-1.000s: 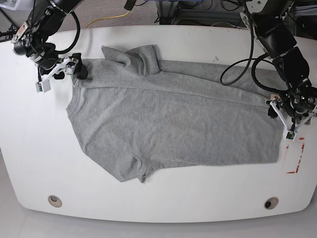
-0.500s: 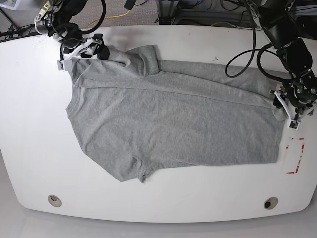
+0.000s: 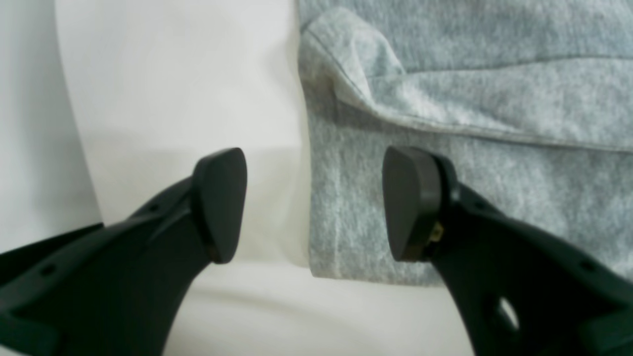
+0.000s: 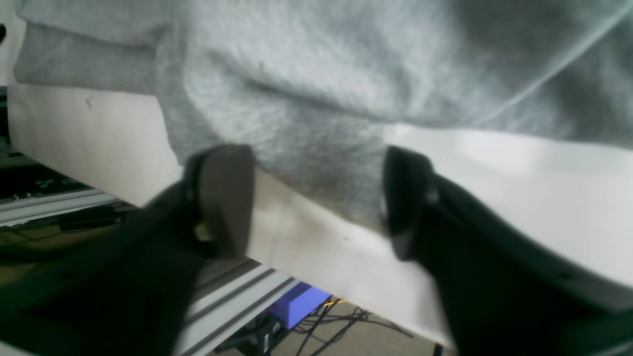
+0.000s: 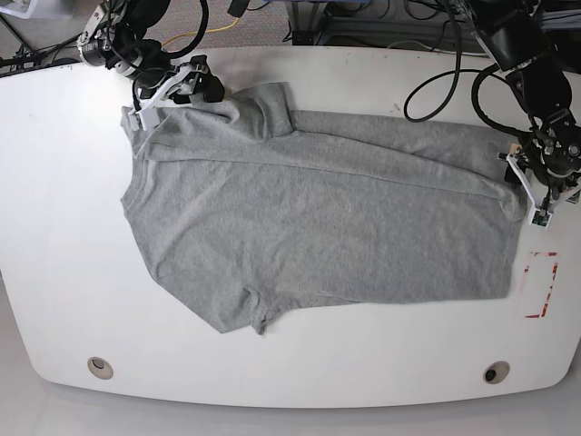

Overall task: Fold the T-shirt properly
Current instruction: 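Move the right gripper along the shirt's side and pinch the fabric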

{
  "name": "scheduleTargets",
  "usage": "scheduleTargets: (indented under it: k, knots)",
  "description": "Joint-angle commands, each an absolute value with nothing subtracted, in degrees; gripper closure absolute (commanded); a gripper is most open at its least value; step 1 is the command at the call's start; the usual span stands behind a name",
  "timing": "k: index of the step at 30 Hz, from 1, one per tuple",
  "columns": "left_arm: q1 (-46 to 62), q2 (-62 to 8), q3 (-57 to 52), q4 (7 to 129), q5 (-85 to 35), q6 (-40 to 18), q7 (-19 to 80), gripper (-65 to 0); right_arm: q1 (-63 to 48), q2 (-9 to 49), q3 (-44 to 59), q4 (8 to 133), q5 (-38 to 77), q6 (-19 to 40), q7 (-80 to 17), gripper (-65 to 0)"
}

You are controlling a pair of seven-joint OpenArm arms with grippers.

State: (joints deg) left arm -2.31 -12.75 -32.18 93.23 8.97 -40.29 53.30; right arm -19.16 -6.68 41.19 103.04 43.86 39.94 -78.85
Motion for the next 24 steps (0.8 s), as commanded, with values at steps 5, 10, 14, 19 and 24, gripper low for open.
scheduleTargets:
  k: [5,10,14,19,24]
  knots:
    - [-2.4,-13.7,-32.3,94.7,8.7,-40.0,52.7,-39.2,-18.8,-6.0,41.1,104.3,45.0,40.0,-78.7,-4.1]
    - [-0.9,-13.7,-32.3,94.7,8.7,-40.0,52.7,-39.2,-19.1,-4.0,41.1,104.9,49.5,40.0,-79.0,-2.7]
    - [-0.7,-13.7,-32.3,94.6,8.7,-40.0,52.7,-39.2,-20.2,-2.2,41.1,106.9,56.5,40.0,-80.0,0.0]
    - [-0.7,-13.7,-32.3,94.5,9.0,-40.0,52.7,-39.2,-19.9,0.0,41.0,109.7,62.2,40.0,-80.0,0.0]
    - [-0.7,-13.7,-32.3,94.5,9.2,-40.0,52.7,-39.2,-14.5,2.0,41.0,108.6,63.0,40.0,-80.0,0.0]
